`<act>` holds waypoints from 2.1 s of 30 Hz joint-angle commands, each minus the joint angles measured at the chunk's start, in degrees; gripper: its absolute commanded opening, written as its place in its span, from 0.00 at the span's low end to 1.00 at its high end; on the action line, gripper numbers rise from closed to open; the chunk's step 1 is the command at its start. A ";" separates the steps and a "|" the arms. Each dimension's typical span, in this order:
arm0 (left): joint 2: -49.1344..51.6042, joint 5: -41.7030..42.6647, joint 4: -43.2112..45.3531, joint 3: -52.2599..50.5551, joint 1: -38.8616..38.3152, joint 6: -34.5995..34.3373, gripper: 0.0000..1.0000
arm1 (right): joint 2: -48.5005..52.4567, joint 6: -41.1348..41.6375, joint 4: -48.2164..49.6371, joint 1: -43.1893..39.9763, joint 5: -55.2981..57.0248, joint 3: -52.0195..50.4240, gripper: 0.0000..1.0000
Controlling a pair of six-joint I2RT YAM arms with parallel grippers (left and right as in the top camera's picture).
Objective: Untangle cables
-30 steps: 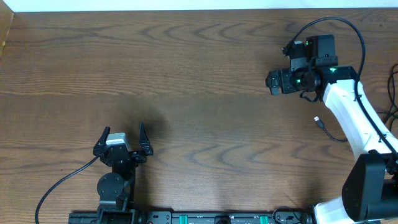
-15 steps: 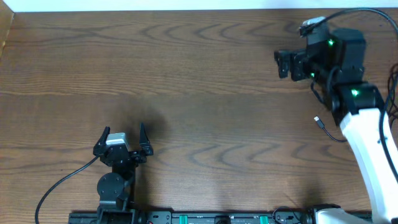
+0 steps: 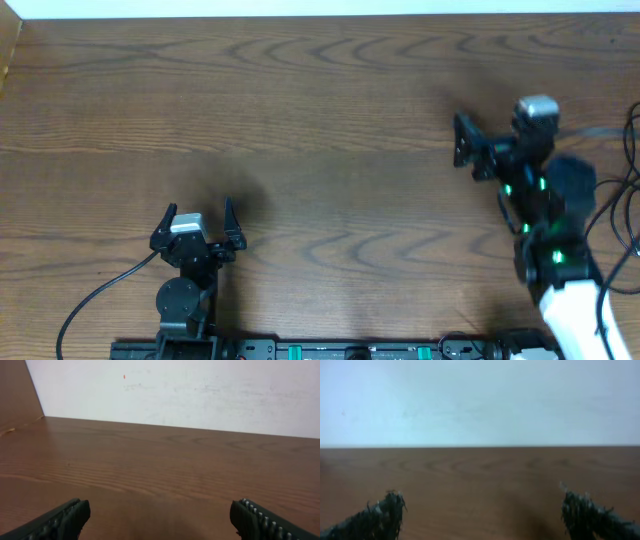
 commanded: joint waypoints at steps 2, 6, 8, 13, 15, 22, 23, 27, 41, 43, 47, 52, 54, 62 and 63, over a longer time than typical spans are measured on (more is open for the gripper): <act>-0.35 -0.55 -2.34 -1.07 0.28 0.59 0.95 | -7.87 2.97 3.87 -1.46 2.36 -9.44 0.99; -0.35 -0.55 -2.34 -1.07 0.28 0.59 0.95 | -16.76 3.02 9.05 -2.21 2.62 -18.45 0.99; -0.35 -0.55 -2.34 -1.07 0.28 0.59 0.95 | -20.11 3.19 10.95 -2.58 3.06 -21.73 0.99; -0.35 -0.55 -2.34 -1.07 0.28 0.59 0.95 | -25.66 3.41 13.46 -3.43 2.99 -27.82 0.99; -0.35 -0.55 -2.34 -1.07 0.28 0.59 0.95 | -27.93 5.38 13.40 -4.28 2.99 -30.03 0.99; -0.35 -0.55 -2.34 -1.07 0.28 0.59 0.95 | -36.30 7.45 1.53 -6.21 3.67 -30.64 0.99; -0.35 -0.55 -2.34 -1.07 0.28 0.59 0.95 | -37.29 7.43 0.46 -6.29 3.78 -30.64 0.99; -0.35 -0.55 -2.34 -1.07 0.28 0.59 0.95 | -42.34 7.43 -6.10 -6.80 4.33 -30.64 0.99; -0.35 -0.55 -2.34 -1.07 0.28 0.59 0.95 | -52.13 5.88 -17.29 -7.30 6.60 -30.64 0.99; -0.35 -0.55 -2.34 -1.07 0.28 0.59 0.95 | -52.13 3.37 -17.29 -7.23 6.32 -30.64 0.99; -0.33 -0.55 -2.34 -1.07 0.28 0.59 0.95 | -52.13 -3.48 -17.27 -7.15 5.55 -30.67 0.99; -0.35 -0.55 -2.34 -1.07 0.28 0.59 0.95 | -52.15 -10.73 -17.27 -7.15 5.55 -30.67 0.99; -0.35 -0.55 -2.34 -1.07 0.28 0.59 0.95 | -52.15 -12.46 -17.27 -7.13 5.53 -30.67 0.99; -0.35 -0.55 -2.34 -1.07 0.28 0.59 0.95 | -52.15 -15.43 -16.98 -6.23 4.24 -30.67 0.99; -0.35 -0.55 -2.34 -1.07 0.28 0.59 0.95 | -52.15 -15.52 -17.00 -6.19 4.26 -30.64 0.99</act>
